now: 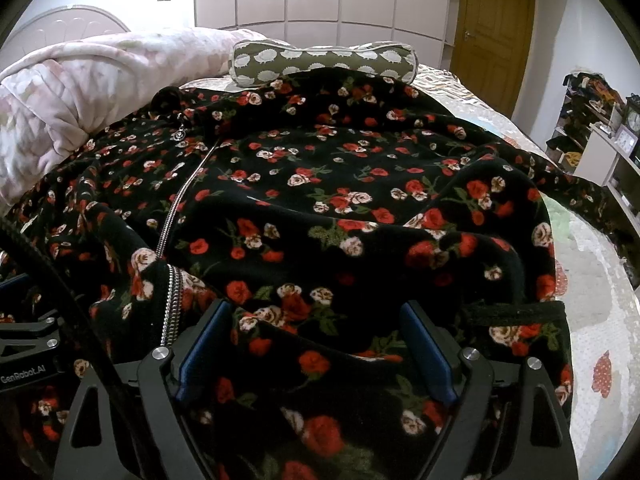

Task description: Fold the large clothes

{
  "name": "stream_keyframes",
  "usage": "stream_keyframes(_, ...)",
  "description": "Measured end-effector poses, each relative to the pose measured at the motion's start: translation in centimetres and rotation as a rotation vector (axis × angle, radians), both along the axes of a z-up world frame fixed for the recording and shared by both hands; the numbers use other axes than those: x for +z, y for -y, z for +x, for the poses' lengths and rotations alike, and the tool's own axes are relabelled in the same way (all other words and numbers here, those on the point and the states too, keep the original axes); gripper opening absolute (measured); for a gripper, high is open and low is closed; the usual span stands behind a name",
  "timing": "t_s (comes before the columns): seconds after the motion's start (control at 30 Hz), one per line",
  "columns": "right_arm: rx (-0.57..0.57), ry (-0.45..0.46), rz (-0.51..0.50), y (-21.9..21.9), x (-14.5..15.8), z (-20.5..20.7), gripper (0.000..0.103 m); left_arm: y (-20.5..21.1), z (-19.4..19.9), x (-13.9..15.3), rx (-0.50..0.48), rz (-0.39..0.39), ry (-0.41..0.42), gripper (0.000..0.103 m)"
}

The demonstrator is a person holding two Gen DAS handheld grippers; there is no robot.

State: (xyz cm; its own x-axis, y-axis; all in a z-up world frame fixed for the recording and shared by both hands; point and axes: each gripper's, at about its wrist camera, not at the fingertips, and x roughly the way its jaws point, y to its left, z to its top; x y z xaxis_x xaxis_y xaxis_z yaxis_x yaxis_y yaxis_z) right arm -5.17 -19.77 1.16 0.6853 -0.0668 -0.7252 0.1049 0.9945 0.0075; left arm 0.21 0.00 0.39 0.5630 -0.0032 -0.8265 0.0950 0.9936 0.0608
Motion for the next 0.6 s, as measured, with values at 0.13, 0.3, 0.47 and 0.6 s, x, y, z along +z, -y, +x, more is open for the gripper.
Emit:
stream_keyframes(0.13, 0.004, -0.035, 0.0, 0.4, 0.2, 0.0, 0.089, -0.2, -0.7, 0.5, -0.007, -0.006, -0.016, 0.103)
stream_keyframes(0.3, 0.013, -0.083, -0.018, -0.1, 0.0, -0.5, 0.092, -0.3, -2.4, 1.0, -0.005, 0.031, 0.025, 0.103)
stream_keyframes(0.47, 0.01, -0.086, -0.042, -0.3, -0.1, -1.2, 0.093, -0.3, -3.7, 1.1, -0.004, 0.025, 0.035, 0.103)
stream_keyframes(0.6, 0.003, -0.093, -0.043, -0.6, 0.0, -1.6, 0.093, -0.6, -4.6, 1.2, 0.005, 0.01, 0.08, 0.103)
